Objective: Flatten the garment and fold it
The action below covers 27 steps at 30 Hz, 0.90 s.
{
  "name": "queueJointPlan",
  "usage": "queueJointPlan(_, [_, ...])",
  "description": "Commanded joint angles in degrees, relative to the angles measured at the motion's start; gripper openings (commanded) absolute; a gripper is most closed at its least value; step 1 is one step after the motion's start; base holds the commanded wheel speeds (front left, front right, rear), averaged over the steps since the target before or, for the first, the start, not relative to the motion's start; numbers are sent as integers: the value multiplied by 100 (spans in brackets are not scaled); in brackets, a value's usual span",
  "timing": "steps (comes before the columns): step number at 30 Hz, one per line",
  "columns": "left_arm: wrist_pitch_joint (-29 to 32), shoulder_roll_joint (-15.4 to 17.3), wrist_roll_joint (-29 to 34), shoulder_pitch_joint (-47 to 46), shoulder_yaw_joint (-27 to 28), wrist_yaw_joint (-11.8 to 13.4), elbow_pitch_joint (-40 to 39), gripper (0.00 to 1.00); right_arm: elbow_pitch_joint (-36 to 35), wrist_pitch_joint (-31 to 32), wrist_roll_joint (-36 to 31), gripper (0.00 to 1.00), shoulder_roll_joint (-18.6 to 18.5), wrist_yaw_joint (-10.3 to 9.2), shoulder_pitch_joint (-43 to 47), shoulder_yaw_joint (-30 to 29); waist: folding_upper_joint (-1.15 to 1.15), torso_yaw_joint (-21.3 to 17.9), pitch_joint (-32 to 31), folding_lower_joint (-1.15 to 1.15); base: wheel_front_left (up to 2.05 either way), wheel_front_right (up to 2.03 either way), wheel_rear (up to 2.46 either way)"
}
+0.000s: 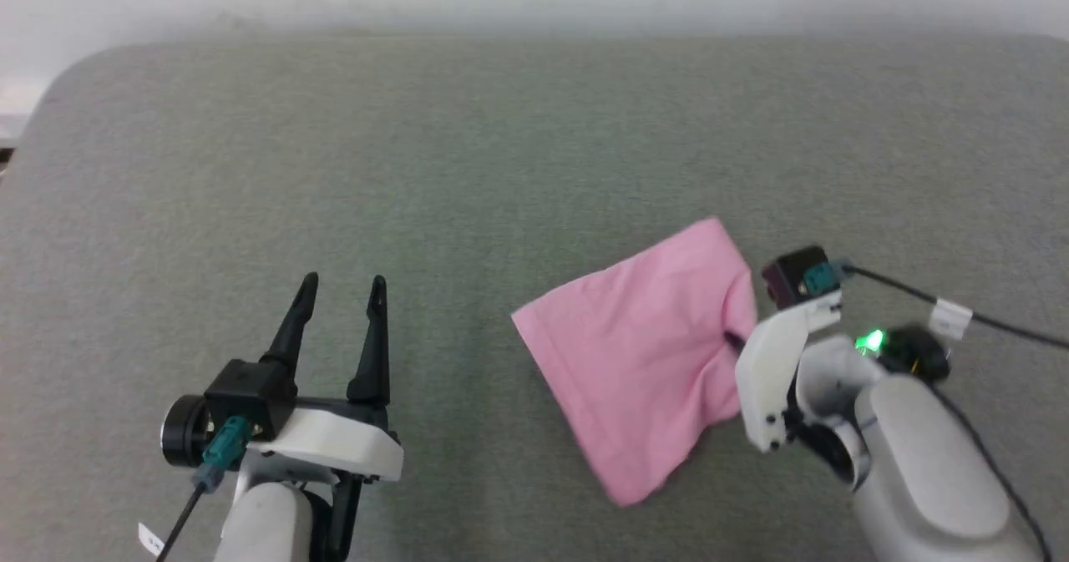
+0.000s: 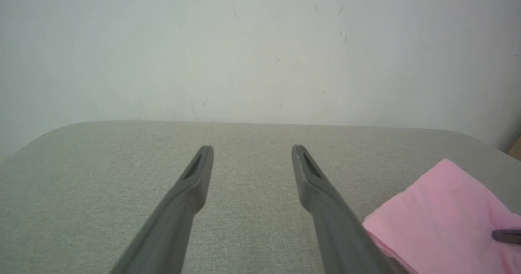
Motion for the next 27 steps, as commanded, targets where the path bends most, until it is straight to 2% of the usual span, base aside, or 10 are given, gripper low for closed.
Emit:
queueJointPlan(1, [-28, 17, 51, -12, 1, -33, -68, 100, -59, 6, -277, 0, -226, -8, -281, 203, 0, -448, 194, 0, 0, 0, 0])
queueJointPlan(7, [-28, 70, 147, -247, -70, -68, -231, 100, 119, -90, -821, 0, -801, -8, -1142, 782, 0, -1205, 595, 0, 0, 0, 0])
queueJointPlan(11, [-28, 139, 210, -405, -103, -80, -319, 100, 374, -256, -1015, 0, -977, -8, -1548, 730, 0, -1589, 867, 0, 0, 0, 0])
queueJointPlan(18, [18, 434, 365, -785, -232, -132, -438, 100, 1157, -803, -1437, 0, -986, -8, -2185, -375, 0, -2186, 1466, 0, 0, 0, 0])
queueJointPlan(22, [187, 595, 435, -995, -327, -158, -602, 100, 1561, -1112, -1815, 0, -997, -8, -2429, -1131, 0, -2282, 1807, 0, 0, 0, 0])
queueJointPlan(27, [411, 788, 482, -1181, -415, -183, -857, 100, 1866, -1486, -2475, 0, -1058, -8, -2673, -2048, 0, -2225, 2163, 0, 0, 0, 0])
